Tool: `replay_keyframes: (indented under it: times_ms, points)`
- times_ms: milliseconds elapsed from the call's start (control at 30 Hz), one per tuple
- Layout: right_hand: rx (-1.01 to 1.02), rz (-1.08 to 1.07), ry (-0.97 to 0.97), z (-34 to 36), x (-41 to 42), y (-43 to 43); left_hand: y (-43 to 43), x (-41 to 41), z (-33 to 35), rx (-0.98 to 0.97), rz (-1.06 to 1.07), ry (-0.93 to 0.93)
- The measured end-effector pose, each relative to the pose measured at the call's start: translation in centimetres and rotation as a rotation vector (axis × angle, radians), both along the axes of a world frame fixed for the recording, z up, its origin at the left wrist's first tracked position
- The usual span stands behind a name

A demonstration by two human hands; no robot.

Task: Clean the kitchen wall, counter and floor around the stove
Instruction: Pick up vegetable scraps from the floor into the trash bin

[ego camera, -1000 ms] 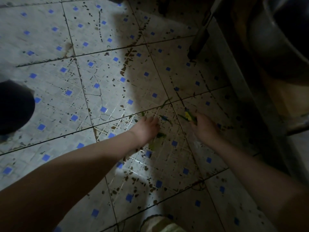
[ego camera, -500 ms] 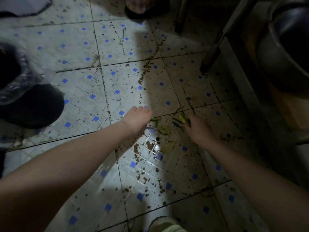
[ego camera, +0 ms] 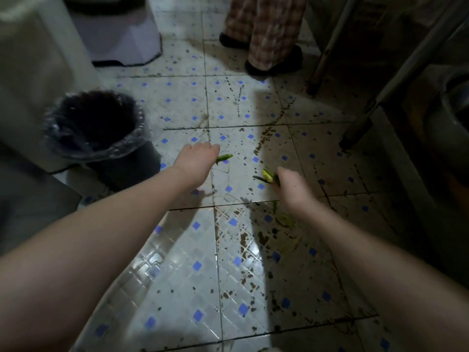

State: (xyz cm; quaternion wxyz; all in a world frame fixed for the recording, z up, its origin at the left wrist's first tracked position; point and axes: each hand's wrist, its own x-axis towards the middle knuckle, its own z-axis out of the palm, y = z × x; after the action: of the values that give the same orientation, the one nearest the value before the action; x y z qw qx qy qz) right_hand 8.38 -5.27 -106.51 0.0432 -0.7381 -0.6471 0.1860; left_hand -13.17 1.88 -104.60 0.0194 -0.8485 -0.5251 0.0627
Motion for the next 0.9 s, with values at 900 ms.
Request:
replay_keyframes:
  times_ms: [900]
  points:
    - [0.27,0.554,-0.174,8.1,-15.4,10.2,-0.2,-18.0,6.3,0.215,0.518,-0.04]
